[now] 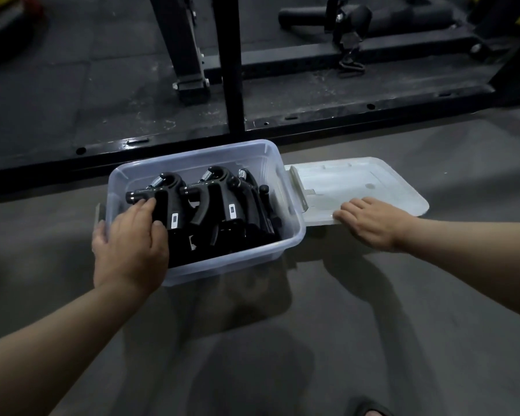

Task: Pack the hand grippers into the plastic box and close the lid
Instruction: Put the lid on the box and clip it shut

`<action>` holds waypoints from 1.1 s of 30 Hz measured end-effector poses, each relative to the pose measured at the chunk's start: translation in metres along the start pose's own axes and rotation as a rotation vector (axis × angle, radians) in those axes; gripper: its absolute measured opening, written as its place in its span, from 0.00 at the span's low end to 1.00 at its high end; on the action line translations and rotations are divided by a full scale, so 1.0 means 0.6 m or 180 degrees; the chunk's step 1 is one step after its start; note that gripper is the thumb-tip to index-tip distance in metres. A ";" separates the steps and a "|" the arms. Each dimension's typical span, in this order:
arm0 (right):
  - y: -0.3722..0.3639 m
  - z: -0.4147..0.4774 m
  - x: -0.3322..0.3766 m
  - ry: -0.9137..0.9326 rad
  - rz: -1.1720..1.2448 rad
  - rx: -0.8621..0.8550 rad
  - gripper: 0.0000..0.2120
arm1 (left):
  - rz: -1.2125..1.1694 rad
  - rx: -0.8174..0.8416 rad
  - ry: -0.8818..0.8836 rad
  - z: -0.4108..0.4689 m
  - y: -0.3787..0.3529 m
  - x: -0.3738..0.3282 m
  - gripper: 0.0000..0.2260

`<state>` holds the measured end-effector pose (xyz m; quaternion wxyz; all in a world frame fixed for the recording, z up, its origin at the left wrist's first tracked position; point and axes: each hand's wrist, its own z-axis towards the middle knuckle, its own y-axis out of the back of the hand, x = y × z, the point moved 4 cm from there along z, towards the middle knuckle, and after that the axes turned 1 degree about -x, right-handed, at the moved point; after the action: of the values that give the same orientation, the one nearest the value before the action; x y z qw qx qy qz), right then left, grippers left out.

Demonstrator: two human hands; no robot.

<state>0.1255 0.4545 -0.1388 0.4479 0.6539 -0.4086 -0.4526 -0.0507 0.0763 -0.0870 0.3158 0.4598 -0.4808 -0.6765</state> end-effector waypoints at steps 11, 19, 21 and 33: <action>0.084 -0.010 -0.069 -0.1091 0.1120 -0.0120 0.06 | 0.0101 0.0035 0.0011 0.001 -0.005 0.004 0.25; 0.143 0.000 -0.102 -0.1673 0.0808 0.0126 0.18 | 0.0069 0.0064 0.0031 -0.001 0.000 0.002 0.26; 0.154 0.008 -0.101 -0.1836 0.0870 0.0160 0.15 | 0.0058 0.0060 0.0025 -0.001 0.001 0.001 0.26; 0.310 0.120 -0.038 -0.1379 0.0229 -0.1423 0.12 | 0.0095 0.0110 0.0121 -0.003 -0.003 0.004 0.23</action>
<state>0.0265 0.4111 0.0306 0.4989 0.4126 -0.4078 -0.6439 -0.0496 0.0742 -0.0894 0.3270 0.4707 -0.4931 -0.6545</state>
